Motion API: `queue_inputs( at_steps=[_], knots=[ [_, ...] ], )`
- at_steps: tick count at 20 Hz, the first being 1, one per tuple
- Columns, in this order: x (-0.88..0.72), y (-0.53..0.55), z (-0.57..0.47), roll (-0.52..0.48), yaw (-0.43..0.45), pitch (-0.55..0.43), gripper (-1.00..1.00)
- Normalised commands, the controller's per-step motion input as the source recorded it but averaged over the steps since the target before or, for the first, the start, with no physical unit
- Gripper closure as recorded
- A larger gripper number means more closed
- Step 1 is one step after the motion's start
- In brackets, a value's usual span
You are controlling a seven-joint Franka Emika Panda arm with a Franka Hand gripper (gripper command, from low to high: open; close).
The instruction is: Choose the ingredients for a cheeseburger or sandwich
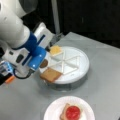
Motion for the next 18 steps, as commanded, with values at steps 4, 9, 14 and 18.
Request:
queue_inputs(
  at_steps=[4,9,14,18],
  knots=[
    [0.31,-0.4,0.01,0.557,0.21,0.184,-1.0],
    [0.32,-0.4,-0.06,0.611,0.238,0.142,-1.0],
    [0.32,-0.38,-0.05,0.637,0.241,0.127,-1.0],
    [0.32,-0.41,-0.13,0.595,0.234,0.111,-1.0]
  ],
)
